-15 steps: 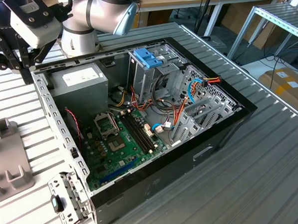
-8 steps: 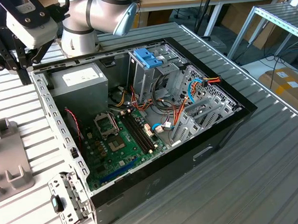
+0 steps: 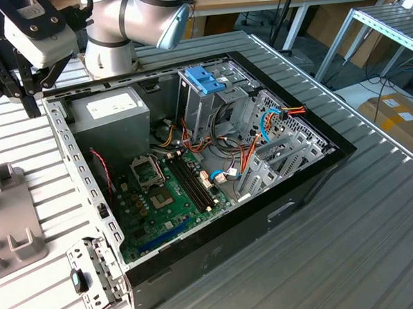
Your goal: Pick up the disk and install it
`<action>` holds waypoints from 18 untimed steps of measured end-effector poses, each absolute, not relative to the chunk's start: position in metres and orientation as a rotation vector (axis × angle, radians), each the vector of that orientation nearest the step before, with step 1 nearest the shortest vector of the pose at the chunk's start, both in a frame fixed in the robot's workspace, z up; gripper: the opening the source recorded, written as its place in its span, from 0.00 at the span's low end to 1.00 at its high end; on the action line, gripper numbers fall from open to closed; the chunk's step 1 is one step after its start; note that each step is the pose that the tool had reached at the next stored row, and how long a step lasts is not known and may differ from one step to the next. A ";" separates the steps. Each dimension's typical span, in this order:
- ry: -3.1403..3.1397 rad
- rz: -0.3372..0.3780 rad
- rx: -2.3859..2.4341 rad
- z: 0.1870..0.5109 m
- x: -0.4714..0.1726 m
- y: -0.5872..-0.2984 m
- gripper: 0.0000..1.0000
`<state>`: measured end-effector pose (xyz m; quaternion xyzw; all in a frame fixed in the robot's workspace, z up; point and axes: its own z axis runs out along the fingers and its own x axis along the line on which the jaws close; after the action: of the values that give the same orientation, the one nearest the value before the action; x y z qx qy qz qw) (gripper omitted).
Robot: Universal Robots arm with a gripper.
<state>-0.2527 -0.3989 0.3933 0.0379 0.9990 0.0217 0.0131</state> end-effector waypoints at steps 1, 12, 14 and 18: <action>3.112 0.068 0.118 0.393 -0.253 -0.399 0.11; 3.113 0.068 0.118 0.393 -0.257 -0.399 0.11; 3.113 0.068 0.118 0.393 -0.258 -0.399 0.11; 3.113 0.068 0.118 0.393 -0.259 -0.399 0.11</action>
<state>-0.2589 -0.3989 0.3933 0.0379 0.9990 0.0217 0.0131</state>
